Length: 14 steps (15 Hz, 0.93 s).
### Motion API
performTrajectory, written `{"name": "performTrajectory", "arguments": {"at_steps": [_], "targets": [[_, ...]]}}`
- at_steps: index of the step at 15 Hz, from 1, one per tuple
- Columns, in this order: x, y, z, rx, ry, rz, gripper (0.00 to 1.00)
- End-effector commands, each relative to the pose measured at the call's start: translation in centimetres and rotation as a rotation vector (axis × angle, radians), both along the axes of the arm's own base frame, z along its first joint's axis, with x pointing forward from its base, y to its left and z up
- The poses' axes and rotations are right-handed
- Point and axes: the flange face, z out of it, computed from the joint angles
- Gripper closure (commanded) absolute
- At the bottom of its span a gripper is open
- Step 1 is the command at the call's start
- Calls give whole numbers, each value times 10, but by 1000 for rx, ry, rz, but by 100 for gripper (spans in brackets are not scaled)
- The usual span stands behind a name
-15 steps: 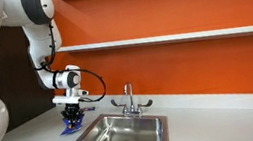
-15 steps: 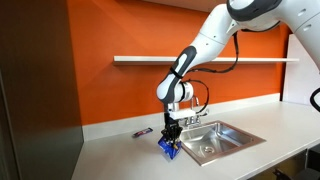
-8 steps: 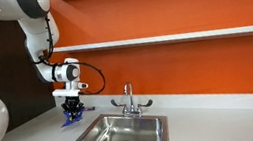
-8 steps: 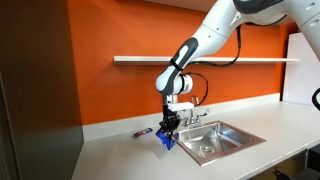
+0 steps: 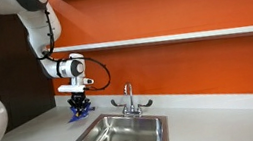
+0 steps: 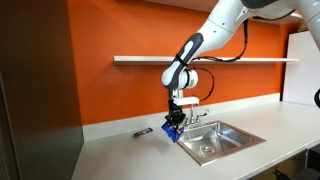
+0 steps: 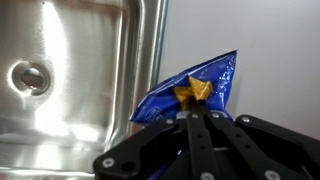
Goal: Put the dorito bag into the sink
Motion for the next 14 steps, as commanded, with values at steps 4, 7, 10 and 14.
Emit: {"name": "performTrajectory", "arguments": {"at_steps": [4,7,10,14], "targets": [[-8,-91,17,-38,-18,-154,100],[-16,-134,19,-49,-20,-228,100],[-26,-170,21,-52,-18,-297,100],[-37,-212,19,-62,-19,-370,100]]}}
